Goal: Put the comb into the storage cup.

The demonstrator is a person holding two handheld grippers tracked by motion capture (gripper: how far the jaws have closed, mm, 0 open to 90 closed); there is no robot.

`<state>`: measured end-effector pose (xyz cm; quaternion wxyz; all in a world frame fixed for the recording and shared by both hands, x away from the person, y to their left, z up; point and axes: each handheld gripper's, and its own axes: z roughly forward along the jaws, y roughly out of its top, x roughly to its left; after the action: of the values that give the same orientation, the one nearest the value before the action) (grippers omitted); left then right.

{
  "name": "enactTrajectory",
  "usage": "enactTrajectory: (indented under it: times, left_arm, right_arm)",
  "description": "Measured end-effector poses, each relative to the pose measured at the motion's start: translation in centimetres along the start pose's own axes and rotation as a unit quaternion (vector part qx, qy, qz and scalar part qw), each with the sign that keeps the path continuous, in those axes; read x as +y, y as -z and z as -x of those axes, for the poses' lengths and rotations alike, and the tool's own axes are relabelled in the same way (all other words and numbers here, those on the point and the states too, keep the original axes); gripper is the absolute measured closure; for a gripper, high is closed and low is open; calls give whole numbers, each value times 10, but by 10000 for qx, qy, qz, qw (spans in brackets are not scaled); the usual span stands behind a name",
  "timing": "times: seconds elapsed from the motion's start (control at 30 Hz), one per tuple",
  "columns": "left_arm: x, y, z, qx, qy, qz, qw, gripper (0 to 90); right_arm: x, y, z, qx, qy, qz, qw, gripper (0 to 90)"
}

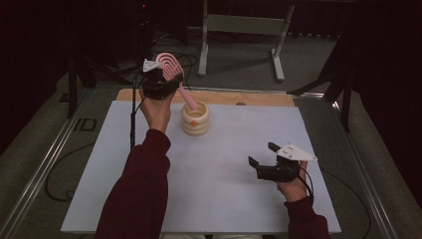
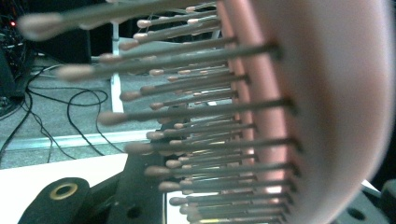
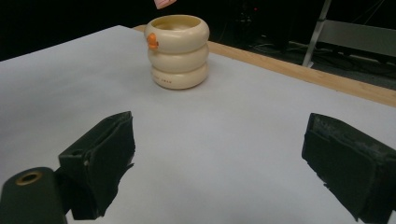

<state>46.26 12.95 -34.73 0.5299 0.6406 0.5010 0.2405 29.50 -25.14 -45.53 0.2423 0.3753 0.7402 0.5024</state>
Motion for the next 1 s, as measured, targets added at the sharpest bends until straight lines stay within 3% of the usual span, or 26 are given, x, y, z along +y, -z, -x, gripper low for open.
enactTrajectory:
  times: [1.0]
  left_arm:
    - [-10,-16,11,131,-172,-59,9997,627]
  right_arm:
    - [2,2,0,7,6,60,10000,93]
